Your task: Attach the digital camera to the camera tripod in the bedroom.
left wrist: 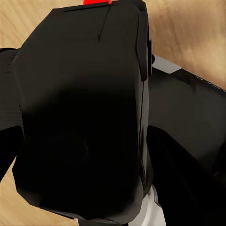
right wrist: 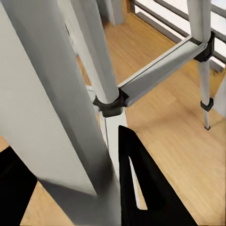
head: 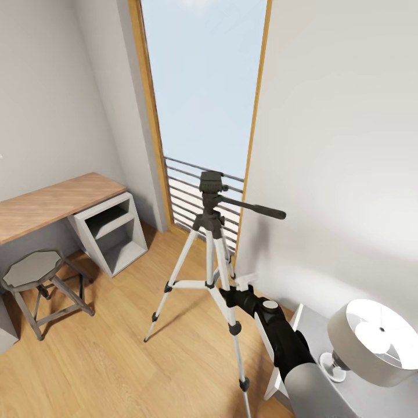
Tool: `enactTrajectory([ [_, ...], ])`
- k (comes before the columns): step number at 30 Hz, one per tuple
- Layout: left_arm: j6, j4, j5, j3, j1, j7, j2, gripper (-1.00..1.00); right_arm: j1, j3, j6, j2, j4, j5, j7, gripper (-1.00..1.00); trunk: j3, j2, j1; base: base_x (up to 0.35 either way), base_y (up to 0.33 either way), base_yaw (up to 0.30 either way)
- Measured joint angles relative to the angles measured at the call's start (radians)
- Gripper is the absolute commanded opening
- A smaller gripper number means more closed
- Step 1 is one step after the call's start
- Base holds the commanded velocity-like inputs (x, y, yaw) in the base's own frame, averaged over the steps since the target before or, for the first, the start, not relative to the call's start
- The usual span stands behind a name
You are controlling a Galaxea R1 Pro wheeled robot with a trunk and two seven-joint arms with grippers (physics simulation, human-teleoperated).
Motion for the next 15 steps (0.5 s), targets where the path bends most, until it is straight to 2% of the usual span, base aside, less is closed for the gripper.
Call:
enactTrajectory([
  [15,0.001,0.000,0.001,0.000,0.000,0.000,0.000,-1.00,0.000,0.004,0.000,0.000,-0.017,0.019,0.001,-1.00,0.000,0.000,0.000,0.000,0.000,0.000],
])
